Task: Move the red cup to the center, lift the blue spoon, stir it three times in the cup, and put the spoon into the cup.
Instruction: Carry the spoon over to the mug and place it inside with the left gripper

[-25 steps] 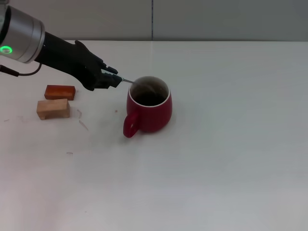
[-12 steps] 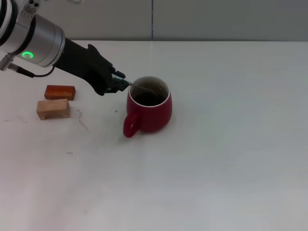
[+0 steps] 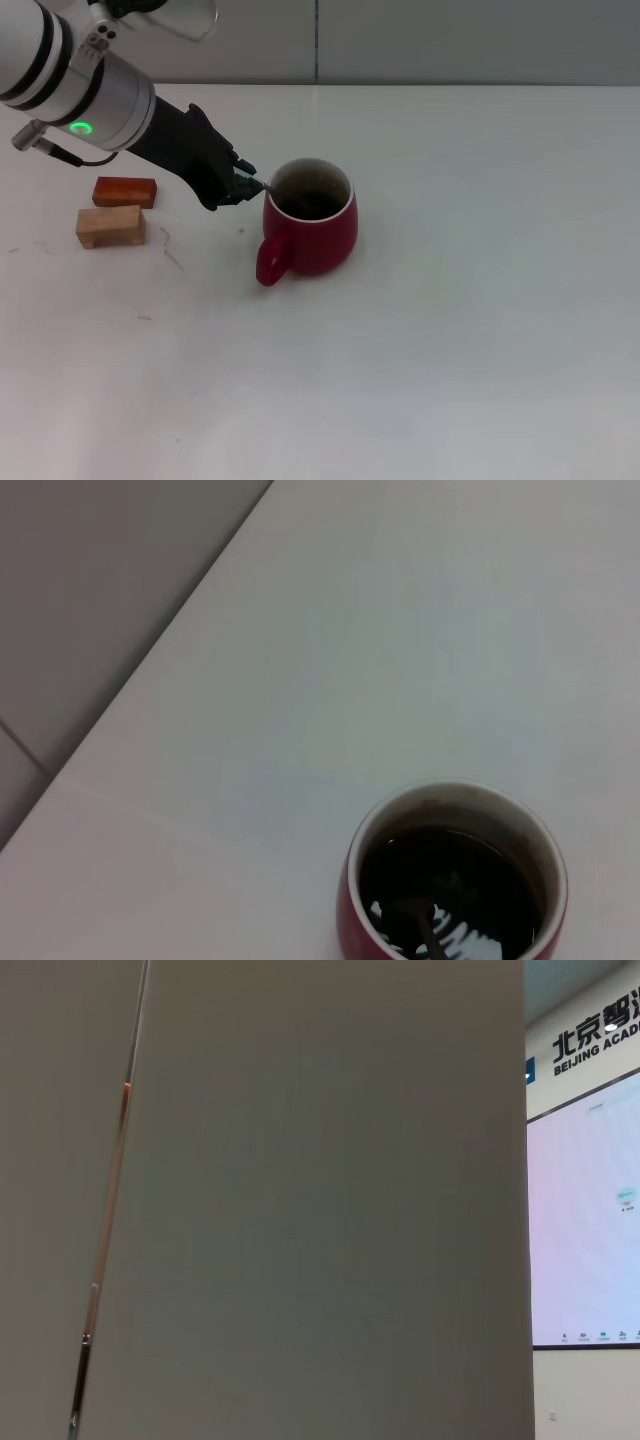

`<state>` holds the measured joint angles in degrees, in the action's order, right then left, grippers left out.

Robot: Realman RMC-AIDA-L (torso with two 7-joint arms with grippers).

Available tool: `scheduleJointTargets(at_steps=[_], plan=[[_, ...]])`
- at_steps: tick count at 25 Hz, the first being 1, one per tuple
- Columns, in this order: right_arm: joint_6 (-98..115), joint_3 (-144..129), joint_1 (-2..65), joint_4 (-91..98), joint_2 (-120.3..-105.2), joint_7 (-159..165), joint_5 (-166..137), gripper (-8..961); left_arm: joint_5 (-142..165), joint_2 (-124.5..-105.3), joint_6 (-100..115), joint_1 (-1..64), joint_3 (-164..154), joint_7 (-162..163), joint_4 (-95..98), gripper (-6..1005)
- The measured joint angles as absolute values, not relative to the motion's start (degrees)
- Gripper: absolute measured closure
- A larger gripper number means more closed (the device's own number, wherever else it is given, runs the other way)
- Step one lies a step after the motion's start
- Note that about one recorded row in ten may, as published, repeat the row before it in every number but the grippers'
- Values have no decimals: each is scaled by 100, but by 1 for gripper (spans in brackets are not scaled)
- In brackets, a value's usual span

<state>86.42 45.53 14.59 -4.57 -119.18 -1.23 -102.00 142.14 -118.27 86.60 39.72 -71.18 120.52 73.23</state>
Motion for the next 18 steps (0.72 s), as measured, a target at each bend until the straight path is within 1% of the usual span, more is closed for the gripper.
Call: scheduleJointTargets(at_steps=[18], plan=[[8654, 4553, 1470, -456, -11918, -123, -10204, 339, 13962, -11836, 8912, 3969, -7291, 12080, 7386, 827]])
